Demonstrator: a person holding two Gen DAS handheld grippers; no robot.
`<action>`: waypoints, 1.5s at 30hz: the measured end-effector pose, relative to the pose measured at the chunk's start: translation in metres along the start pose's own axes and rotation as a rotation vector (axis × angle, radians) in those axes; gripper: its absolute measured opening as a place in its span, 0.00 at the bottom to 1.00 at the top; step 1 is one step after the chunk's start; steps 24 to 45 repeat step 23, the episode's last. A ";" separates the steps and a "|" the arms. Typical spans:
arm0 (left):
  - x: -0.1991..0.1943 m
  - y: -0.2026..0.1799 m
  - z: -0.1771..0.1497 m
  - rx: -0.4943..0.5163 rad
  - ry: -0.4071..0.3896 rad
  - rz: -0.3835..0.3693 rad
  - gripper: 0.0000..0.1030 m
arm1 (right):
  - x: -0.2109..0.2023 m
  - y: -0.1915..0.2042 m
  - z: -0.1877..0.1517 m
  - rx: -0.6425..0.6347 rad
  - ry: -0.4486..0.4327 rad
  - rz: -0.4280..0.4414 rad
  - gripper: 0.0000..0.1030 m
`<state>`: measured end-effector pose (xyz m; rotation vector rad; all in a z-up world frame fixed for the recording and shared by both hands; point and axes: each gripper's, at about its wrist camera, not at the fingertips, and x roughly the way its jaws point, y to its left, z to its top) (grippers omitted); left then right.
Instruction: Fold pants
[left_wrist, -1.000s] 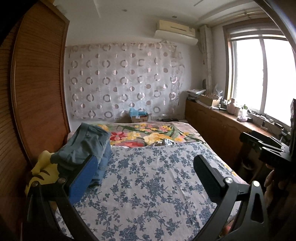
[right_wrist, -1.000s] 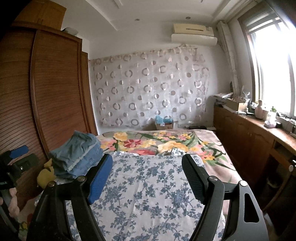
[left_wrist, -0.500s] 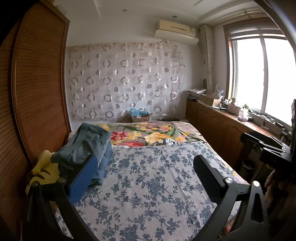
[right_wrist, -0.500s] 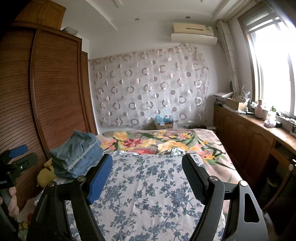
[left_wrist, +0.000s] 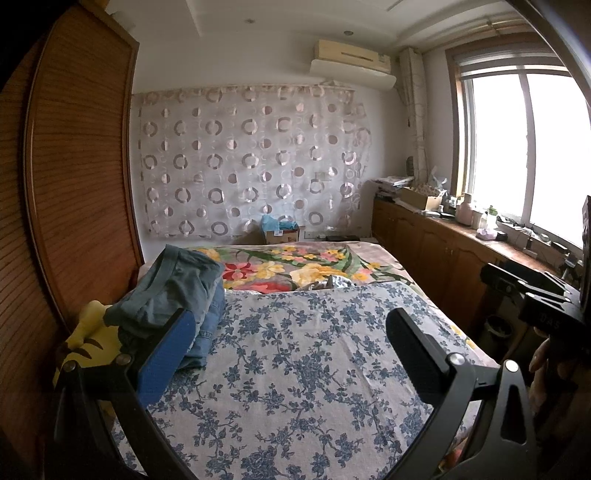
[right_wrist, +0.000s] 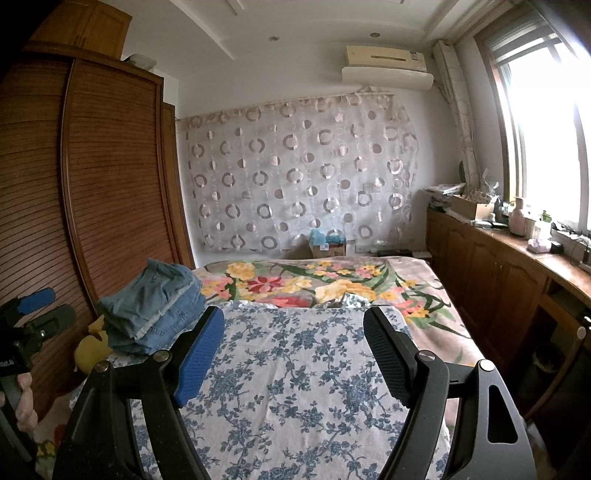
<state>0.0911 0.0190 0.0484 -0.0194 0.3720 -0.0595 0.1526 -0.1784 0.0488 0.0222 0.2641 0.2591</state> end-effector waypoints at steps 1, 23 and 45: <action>0.000 0.000 0.000 0.000 0.000 0.000 1.00 | 0.000 0.000 0.000 0.001 0.000 0.001 0.77; 0.000 -0.001 -0.001 0.002 -0.002 0.000 1.00 | -0.002 -0.003 0.000 -0.004 0.002 0.002 0.78; 0.000 -0.001 -0.001 0.002 -0.002 0.000 1.00 | -0.002 -0.003 0.000 -0.004 0.002 0.002 0.78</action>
